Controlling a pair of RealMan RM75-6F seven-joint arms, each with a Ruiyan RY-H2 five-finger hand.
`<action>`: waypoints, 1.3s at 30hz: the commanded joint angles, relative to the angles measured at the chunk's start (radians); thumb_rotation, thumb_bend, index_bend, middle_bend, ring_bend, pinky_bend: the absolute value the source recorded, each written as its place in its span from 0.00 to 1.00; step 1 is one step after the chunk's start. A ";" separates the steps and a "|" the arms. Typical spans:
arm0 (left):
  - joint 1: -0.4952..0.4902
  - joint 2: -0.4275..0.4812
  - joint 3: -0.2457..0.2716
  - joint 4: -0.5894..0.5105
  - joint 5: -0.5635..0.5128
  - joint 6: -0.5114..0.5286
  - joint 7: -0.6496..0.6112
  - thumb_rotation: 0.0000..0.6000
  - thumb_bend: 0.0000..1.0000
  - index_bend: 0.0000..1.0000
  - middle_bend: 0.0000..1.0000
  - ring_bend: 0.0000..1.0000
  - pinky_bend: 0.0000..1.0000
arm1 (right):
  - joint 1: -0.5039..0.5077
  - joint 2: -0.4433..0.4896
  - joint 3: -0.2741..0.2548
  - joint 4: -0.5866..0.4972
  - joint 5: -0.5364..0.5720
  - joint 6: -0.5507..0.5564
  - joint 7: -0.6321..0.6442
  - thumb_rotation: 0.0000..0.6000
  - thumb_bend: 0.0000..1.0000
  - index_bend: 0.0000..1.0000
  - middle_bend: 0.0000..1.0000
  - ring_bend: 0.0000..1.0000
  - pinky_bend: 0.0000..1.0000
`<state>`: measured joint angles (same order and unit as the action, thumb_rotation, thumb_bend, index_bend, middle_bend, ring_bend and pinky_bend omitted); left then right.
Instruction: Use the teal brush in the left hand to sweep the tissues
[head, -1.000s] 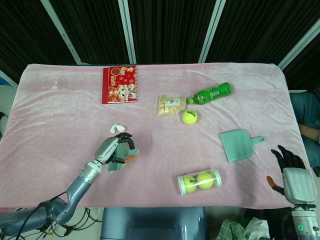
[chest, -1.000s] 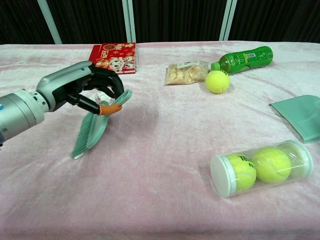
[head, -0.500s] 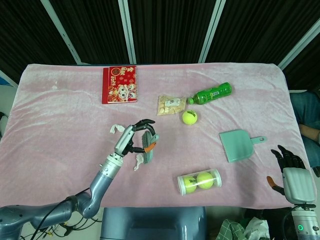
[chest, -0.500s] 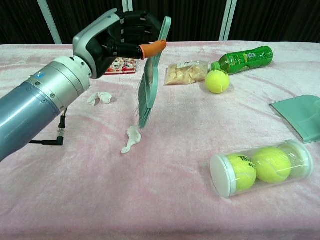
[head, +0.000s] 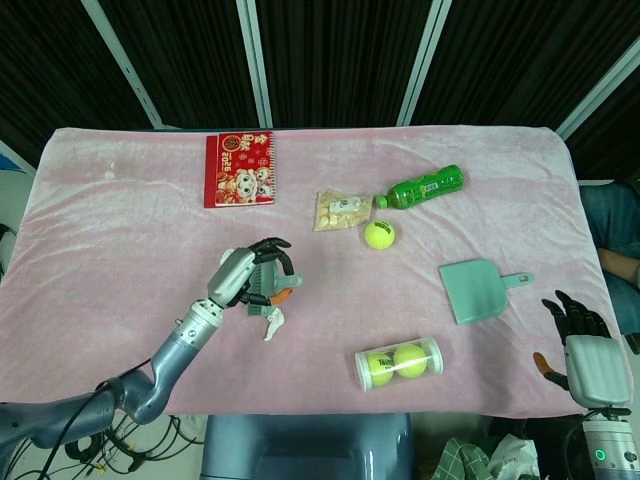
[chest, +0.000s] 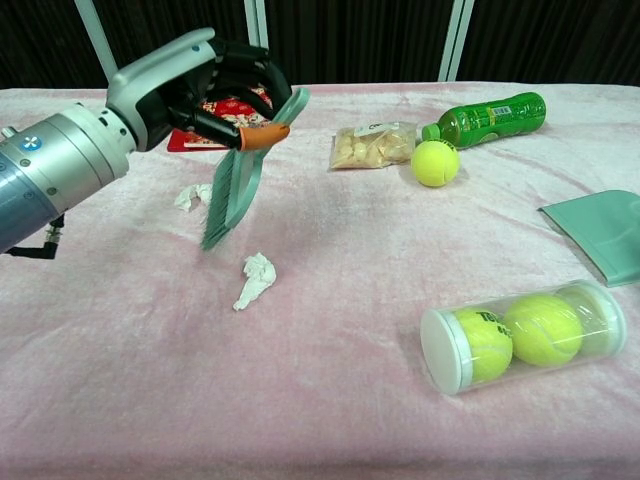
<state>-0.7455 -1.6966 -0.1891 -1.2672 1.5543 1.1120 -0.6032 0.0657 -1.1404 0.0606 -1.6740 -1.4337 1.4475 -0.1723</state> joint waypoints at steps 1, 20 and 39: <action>-0.003 0.036 0.038 -0.043 -0.014 -0.059 -0.016 1.00 0.42 0.62 0.60 0.21 0.30 | 0.000 0.000 0.000 0.000 0.002 -0.001 0.000 1.00 0.17 0.19 0.09 0.14 0.18; 0.015 -0.174 0.026 0.076 -0.042 0.034 -0.048 1.00 0.42 0.63 0.61 0.22 0.33 | 0.001 0.004 0.001 -0.001 0.000 -0.002 0.017 1.00 0.17 0.19 0.09 0.14 0.18; -0.017 -0.272 -0.083 0.233 -0.009 0.205 -0.134 1.00 0.42 0.64 0.61 0.24 0.37 | 0.000 0.005 0.001 -0.004 0.009 -0.006 0.017 1.00 0.17 0.19 0.09 0.14 0.18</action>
<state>-0.7438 -2.0176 -0.2628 -1.0322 1.5453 1.3570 -0.7837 0.0656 -1.1354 0.0619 -1.6777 -1.4248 1.4416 -0.1550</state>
